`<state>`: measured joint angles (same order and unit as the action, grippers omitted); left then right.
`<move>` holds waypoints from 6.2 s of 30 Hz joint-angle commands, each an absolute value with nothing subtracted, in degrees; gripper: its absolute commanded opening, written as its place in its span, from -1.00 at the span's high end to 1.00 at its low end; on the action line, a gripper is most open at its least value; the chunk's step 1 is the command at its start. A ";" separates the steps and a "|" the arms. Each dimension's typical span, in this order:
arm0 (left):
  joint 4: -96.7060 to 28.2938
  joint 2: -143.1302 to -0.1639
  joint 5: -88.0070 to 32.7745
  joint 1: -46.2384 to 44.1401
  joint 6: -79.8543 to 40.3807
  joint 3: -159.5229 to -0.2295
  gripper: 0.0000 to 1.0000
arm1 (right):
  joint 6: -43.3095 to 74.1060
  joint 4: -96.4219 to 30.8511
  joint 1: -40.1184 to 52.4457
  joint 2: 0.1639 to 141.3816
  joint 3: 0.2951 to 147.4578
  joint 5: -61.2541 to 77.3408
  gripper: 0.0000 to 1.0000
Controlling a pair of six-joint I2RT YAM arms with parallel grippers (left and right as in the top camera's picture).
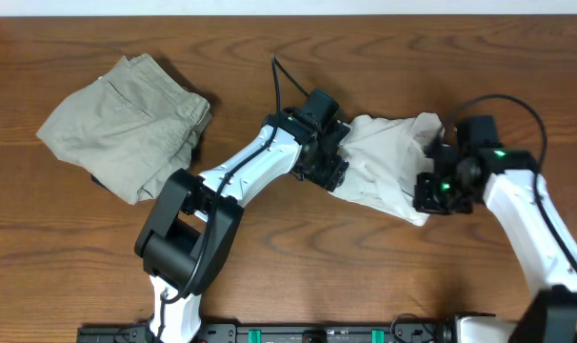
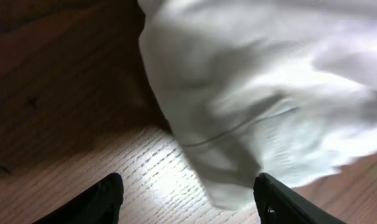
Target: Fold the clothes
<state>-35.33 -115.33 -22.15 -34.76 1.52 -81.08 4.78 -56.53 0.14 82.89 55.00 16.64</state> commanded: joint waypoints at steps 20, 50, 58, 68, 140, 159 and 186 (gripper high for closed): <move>-36.84 -115.96 -29.19 -35.24 0.01 -80.95 -0.39 | 9.23 -48.90 -2.39 80.88 55.37 17.52 0.35; -36.99 -121.23 -25.43 -41.06 1.50 -80.68 -0.25 | 10.59 -36.69 -10.26 93.60 59.88 26.83 0.97; -36.97 -121.23 -25.43 -41.06 1.50 -80.68 -0.26 | 6.59 -34.00 -11.94 93.32 61.69 27.14 0.95; -38.35 -120.20 -25.47 -40.62 0.56 -81.60 -0.29 | 4.16 -41.91 -12.19 93.32 61.87 27.24 0.27; -20.60 -114.02 -22.48 -40.12 -0.01 -79.61 -0.11 | 11.09 -37.76 -11.94 93.12 57.47 20.29 0.28; -20.95 -117.75 -22.44 -44.07 0.43 -78.54 0.09 | 9.10 -43.18 -16.49 93.10 64.42 16.19 0.97; -23.31 -117.75 -22.44 -44.07 0.16 -78.54 0.28 | 13.76 -31.75 -15.68 104.33 63.96 23.03 0.28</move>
<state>-22.65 -117.03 -22.50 -44.10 0.01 -78.67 10.61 -33.82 -16.36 100.92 64.38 21.10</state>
